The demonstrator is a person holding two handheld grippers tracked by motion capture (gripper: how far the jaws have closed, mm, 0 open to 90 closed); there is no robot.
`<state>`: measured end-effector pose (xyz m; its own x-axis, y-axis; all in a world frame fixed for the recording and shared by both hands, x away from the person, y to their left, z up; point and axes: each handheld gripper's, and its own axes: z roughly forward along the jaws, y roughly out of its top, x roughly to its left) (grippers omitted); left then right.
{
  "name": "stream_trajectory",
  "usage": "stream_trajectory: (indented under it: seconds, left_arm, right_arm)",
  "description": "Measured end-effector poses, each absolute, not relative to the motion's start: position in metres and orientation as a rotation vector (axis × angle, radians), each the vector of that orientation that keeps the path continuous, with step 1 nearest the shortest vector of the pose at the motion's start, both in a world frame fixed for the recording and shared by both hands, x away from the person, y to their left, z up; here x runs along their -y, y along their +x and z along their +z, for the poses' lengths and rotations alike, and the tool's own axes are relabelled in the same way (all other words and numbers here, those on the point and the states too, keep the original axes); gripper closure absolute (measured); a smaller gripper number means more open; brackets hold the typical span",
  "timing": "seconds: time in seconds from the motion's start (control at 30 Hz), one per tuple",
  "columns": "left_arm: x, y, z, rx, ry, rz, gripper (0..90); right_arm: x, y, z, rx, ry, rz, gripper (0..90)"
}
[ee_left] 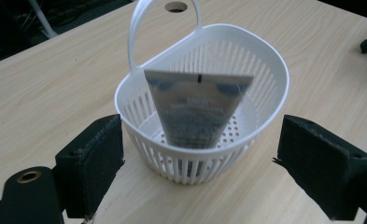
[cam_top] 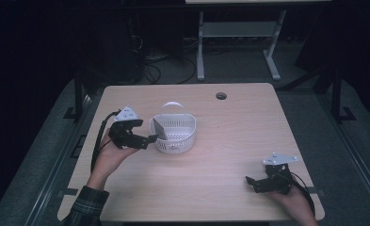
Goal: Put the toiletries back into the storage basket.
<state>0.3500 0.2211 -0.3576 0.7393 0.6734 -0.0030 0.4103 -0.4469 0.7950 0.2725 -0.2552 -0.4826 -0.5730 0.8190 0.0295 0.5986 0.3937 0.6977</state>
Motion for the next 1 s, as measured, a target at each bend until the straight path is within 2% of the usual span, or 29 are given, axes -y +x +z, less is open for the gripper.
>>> stream_trajectory:
  seconds: [1.0]
  left_arm:
    - [-0.260,0.291,-0.414,-0.890,2.087,0.388,14.1]
  right_arm:
    - [0.255,0.272,-0.483,-2.337,1.238,0.971,0.0]
